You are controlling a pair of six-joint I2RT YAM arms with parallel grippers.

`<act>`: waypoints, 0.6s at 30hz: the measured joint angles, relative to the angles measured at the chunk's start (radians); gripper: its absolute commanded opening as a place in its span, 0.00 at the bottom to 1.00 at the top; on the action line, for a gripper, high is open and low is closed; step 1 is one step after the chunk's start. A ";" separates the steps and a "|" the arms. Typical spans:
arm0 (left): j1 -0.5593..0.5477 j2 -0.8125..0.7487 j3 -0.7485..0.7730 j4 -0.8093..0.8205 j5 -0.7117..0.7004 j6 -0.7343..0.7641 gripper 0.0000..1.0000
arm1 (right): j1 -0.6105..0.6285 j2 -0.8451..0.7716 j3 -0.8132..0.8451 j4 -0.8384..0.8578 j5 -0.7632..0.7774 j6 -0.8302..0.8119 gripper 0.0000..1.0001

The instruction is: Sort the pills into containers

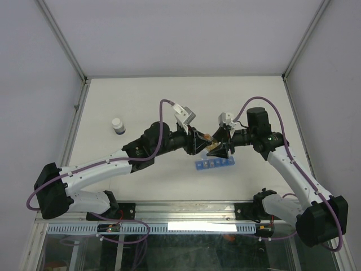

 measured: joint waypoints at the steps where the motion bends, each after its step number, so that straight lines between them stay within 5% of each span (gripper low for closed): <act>1: 0.002 0.000 0.000 0.004 0.013 0.019 0.07 | 0.000 0.000 0.000 0.000 0.000 -0.002 0.00; 3: 0.007 0.000 -0.003 0.021 0.059 0.088 0.17 | 0.000 0.000 0.000 0.000 -0.008 -0.008 0.00; 4: 0.009 0.000 -0.008 0.032 0.086 0.124 0.30 | 0.002 -0.001 0.000 0.000 -0.012 -0.010 0.00; 6: 0.017 0.000 -0.017 0.062 0.150 0.214 0.74 | 0.006 -0.002 0.000 -0.005 -0.024 -0.014 0.00; 8: 0.021 -0.006 -0.028 0.076 0.209 0.301 0.97 | 0.007 -0.003 0.000 -0.006 -0.038 -0.009 0.00; 18: 0.005 -0.206 -0.193 0.224 0.101 0.267 0.99 | -0.004 -0.002 0.000 0.001 -0.026 -0.002 0.00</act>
